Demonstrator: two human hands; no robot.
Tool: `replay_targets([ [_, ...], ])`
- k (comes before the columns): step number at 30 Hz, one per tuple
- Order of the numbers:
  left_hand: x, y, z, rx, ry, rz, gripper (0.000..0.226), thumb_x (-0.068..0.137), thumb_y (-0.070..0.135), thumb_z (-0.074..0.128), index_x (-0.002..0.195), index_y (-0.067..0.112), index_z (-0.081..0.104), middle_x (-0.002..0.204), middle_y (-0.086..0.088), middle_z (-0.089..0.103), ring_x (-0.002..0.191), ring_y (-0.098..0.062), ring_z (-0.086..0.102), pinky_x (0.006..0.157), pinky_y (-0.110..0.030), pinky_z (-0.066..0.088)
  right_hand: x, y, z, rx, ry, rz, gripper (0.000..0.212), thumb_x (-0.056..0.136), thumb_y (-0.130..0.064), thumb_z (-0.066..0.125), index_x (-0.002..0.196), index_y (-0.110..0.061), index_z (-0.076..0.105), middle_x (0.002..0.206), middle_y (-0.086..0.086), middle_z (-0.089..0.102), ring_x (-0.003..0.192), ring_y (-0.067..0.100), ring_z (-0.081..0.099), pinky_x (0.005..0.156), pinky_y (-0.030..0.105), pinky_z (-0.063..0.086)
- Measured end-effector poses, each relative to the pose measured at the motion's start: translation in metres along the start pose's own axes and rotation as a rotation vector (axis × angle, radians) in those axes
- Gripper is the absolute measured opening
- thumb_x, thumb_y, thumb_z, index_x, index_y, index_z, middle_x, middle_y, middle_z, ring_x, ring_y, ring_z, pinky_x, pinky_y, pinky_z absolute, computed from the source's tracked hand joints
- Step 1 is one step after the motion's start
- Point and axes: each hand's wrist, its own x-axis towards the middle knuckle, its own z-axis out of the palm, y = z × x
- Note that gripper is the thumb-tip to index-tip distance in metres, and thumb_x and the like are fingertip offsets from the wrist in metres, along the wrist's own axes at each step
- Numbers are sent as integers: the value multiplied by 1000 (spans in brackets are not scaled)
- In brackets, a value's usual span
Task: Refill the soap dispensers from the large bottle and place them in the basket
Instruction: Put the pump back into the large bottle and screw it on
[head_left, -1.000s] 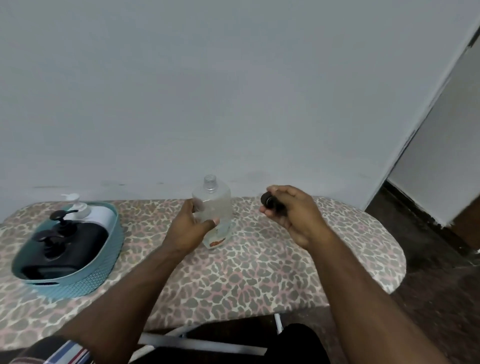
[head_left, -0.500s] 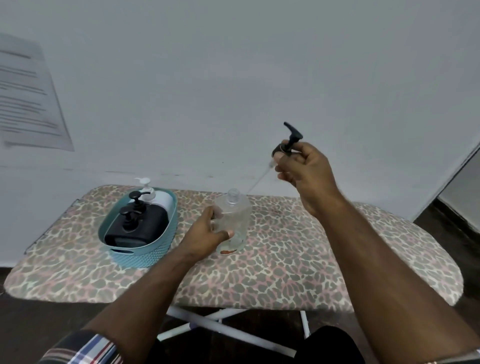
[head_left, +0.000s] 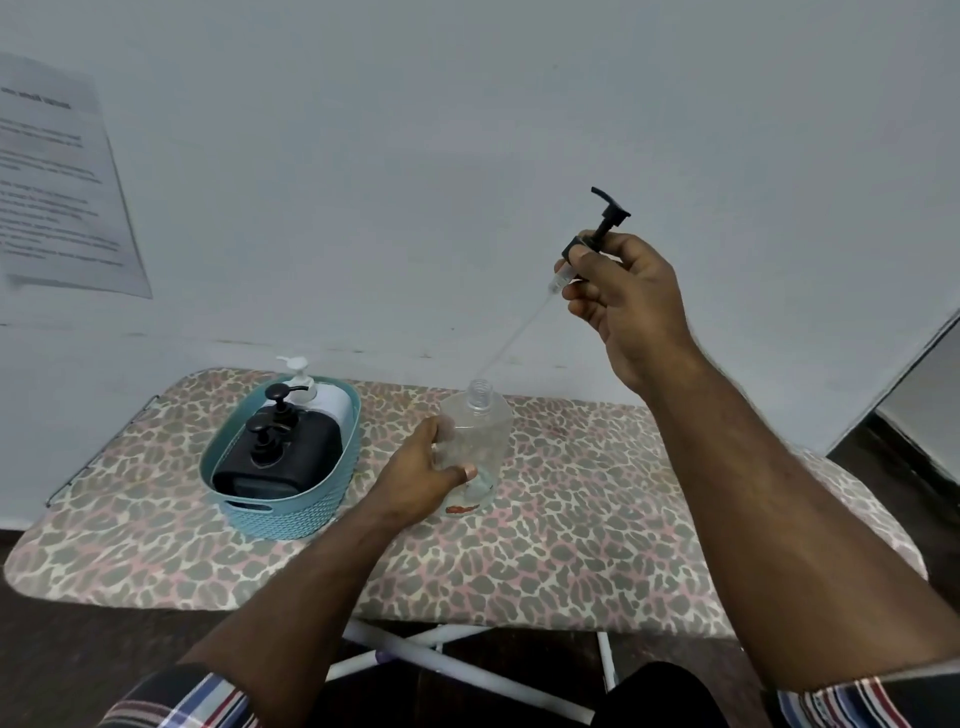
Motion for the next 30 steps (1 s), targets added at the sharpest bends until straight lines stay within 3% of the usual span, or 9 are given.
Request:
replay_targets([
  [4,1,2,-2,6,-19,-15,50,90,18,78,127,32,46,125,13,57,115,-18,63,101,-43,54,-1,-1,3,37,33,-2,15,96,-17,67,110,-13,66,93,7,71,76,18,58,71,28,52],
  [11,2,5,-3,24,-30,-35,59,91,16,77,141,21,46,131,8,56,118,-21,62,105,-45,52,2,-8,0,21,55,-22,16,95,-18,69,111,-16,67,94,6,71,73,16,58,71,28,52],
  [17,2,6,-4,20,-37,-54,60,91,15,76,142,21,46,134,7,55,119,-20,60,105,-43,52,2,-11,-3,57,70,-14,15,95,-17,70,109,-15,67,91,6,70,71,16,57,70,27,51],
  [30,1,5,-5,15,-40,-70,58,91,17,77,140,26,47,138,6,57,125,-23,61,105,-52,54,3,-13,-8,42,36,-16,22,95,-19,69,116,-11,67,95,8,71,74,17,58,70,26,51],
])
